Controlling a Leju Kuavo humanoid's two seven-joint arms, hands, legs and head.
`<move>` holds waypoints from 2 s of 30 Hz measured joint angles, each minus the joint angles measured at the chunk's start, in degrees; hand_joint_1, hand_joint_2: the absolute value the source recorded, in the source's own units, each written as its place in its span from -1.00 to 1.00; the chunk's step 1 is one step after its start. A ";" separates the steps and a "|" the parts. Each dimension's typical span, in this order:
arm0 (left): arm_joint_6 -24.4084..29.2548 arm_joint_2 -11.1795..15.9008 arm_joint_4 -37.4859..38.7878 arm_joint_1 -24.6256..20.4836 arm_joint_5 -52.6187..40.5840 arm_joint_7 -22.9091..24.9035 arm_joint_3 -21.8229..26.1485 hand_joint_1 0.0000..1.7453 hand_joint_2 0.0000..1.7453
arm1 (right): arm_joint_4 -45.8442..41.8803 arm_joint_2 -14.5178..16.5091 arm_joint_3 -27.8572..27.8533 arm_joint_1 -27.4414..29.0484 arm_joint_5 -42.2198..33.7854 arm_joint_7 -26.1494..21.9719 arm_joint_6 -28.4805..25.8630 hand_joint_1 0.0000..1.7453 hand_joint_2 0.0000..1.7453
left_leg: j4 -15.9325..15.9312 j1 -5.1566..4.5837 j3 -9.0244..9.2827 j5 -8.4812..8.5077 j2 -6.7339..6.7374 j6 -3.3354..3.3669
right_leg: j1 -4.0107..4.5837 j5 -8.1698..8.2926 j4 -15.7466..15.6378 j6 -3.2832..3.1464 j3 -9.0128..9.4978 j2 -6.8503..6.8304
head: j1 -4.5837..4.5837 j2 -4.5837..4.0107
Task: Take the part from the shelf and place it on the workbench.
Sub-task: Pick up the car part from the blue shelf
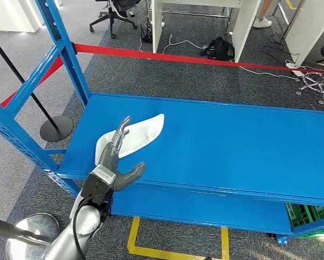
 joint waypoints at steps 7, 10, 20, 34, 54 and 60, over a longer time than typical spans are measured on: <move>-1.25 3.92 10.91 -13.07 -29.32 22.09 -2.33 -1.00 1.00 | 0.00 0.14 0.00 -0.88 -0.38 0.56 0.91 -1.00 1.00 | 0.00 0.00 -0.15 0.25 -0.06 -0.07 | 0.00 0.25 0.02 -0.04 -0.15 0.01 | -0.02 -0.01; -1.52 4.60 14.27 -16.92 -35.78 23.92 -2.31 -1.00 1.00 | 0.00 0.24 0.00 -0.70 -0.56 0.51 0.88 -1.00 1.00 | 0.00 0.00 -0.21 0.34 -0.05 -0.06 | 0.00 0.33 0.02 -0.03 -0.22 0.02 | -0.01 -0.01; -10.26 6.20 21.52 -25.04 -39.58 21.34 -6.39 -1.00 1.00 | 0.00 0.30 0.00 -0.87 -0.08 0.51 1.56 -1.00 1.00 | 0.00 0.00 -0.32 0.39 -0.06 -0.06 | 0.00 0.36 0.02 -0.02 -0.32 0.01 | 0.00 0.00; -16.78 7.08 26.62 -29.10 -34.76 18.07 -10.07 -1.00 1.00 | 0.00 0.31 0.00 -1.10 0.21 0.51 1.91 -1.00 1.00 | 0.00 0.00 -0.38 0.39 -0.06 -0.05 | 0.00 0.37 0.03 -0.02 -0.37 0.01 | -0.01 -0.01; -23.43 8.69 34.44 -34.16 -26.51 15.60 -14.12 -1.00 1.00 | 0.00 0.45 0.97 -2.68 1.10 1.43 3.19 -1.00 1.00 | 0.00 0.00 -0.48 0.46 -0.06 -0.10 | 0.00 0.42 0.05 -0.03 -0.46 0.01 | -0.01 0.00; -22.99 8.92 36.54 -35.14 -25.89 15.60 -14.79 -1.00 1.00 | 0.00 0.57 1.02 -3.32 1.14 1.75 3.68 -1.00 1.00 | 0.00 0.00 -0.48 0.46 -0.06 -0.10 | 0.00 0.42 0.05 -0.03 -0.47 0.01 | -0.01 0.00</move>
